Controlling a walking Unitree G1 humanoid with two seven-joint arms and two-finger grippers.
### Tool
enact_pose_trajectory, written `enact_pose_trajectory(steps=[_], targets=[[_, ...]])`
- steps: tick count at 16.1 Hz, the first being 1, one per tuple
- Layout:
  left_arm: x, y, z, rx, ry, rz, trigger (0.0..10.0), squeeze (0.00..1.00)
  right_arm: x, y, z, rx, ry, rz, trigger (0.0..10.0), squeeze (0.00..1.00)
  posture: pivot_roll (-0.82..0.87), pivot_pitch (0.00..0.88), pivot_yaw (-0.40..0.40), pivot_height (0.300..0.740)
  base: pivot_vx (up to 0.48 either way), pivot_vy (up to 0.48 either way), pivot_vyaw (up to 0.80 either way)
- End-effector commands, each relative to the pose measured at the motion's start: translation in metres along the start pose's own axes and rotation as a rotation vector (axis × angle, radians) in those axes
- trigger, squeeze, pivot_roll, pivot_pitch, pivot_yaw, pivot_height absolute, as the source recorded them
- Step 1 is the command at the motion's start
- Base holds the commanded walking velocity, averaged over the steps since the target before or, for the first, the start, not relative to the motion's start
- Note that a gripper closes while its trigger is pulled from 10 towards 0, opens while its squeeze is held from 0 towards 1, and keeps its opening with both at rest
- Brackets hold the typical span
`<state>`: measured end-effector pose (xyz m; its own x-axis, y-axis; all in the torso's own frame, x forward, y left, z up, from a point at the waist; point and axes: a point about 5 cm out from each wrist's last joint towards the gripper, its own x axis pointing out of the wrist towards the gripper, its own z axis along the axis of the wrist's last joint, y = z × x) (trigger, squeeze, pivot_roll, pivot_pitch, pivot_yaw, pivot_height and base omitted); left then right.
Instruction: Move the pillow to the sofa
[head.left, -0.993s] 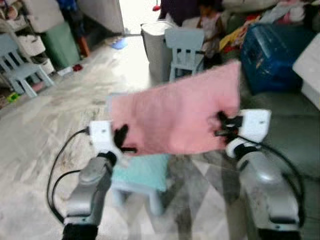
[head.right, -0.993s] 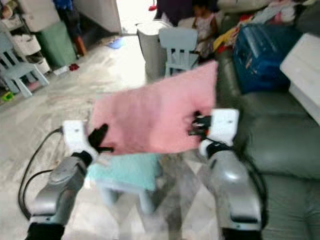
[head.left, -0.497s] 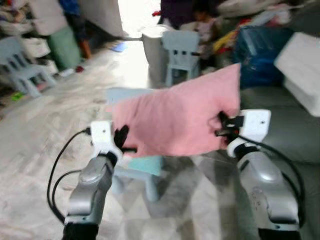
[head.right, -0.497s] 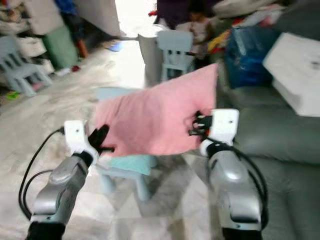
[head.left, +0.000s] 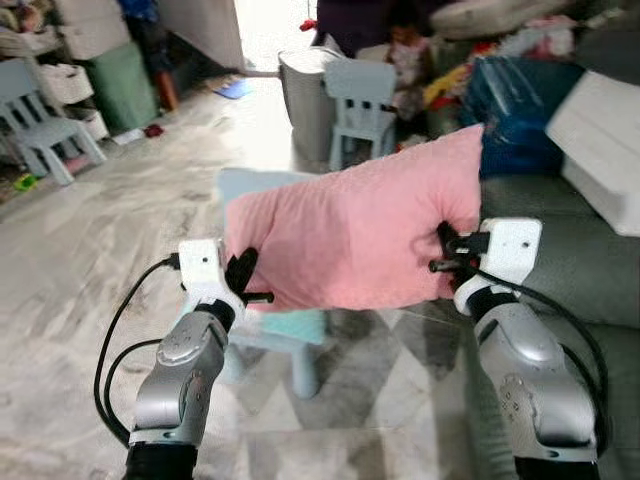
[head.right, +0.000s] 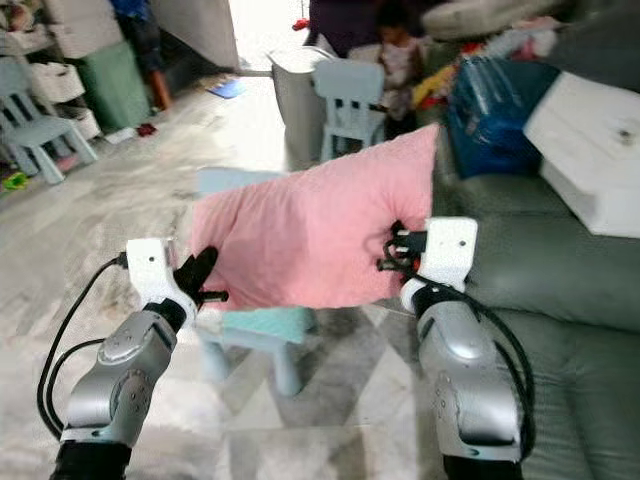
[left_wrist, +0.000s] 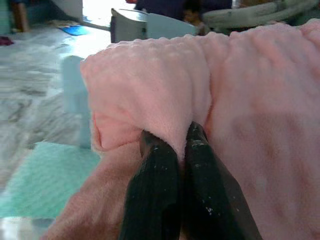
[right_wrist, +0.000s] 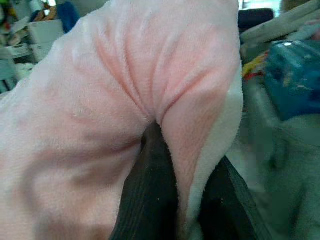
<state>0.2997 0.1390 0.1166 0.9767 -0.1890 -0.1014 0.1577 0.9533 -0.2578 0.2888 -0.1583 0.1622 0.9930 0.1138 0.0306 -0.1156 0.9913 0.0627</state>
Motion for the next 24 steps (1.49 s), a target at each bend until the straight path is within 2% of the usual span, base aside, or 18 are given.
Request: enact_pose_trajectory(steps=[1,13,17,19,20,21,22,24], targets=[[0.001,0.004,0.006,0.007,-0.013,0.002,10.0,0.00,0.003,0.005,0.007,0.001,-0.030,0.021,10.0,0.00,-0.18,0.000,0.063,0.740,0.000,0.480,0.00],[0.002,0.004,0.003,0.007,0.016,-0.003,10.0,0.00,0.004,0.006,0.004,0.005,-0.009,0.016,10.0,0.00,-0.18,0.000,0.067,0.740,0.000,0.480,0.00],[0.002,0.004,0.003,0.007,0.014,-0.003,10.0,0.00,0.005,0.000,-0.009,0.022,0.089,-0.042,10.0,0.00,-0.19,0.000,0.070,0.740,0.000,0.480,0.00],[0.002,0.004,0.005,0.015,0.001,-0.004,10.0,0.00,0.005,-0.007,-0.007,-0.037,0.079,-0.095,10.0,0.00,-0.19,0.000,0.071,0.740,0.000,0.000,0.00],[0.002,0.005,0.005,0.017,0.000,-0.001,10.0,0.00,0.007,-0.010,-0.006,-0.106,0.071,-0.123,10.0,0.00,-0.19,0.000,0.072,0.740,0.000,0.000,0.00],[0.002,0.007,0.006,0.028,-0.004,0.018,10.0,0.00,0.008,-0.011,-0.007,-0.078,0.066,-0.088,10.0,0.00,-0.19,0.000,0.071,0.740,0.000,0.000,0.00],[0.002,0.009,0.006,0.041,-0.006,0.034,10.0,0.00,0.007,-0.013,-0.007,-0.053,0.068,-0.114,10.0,0.00,-0.19,0.000,0.071,0.740,0.000,0.000,0.00],[0.001,0.014,0.006,0.056,-0.005,0.059,10.0,0.00,0.007,-0.018,-0.006,-0.108,0.049,-0.165,10.0,0.00,-0.19,0.000,0.070,0.740,0.000,0.000,0.00]])
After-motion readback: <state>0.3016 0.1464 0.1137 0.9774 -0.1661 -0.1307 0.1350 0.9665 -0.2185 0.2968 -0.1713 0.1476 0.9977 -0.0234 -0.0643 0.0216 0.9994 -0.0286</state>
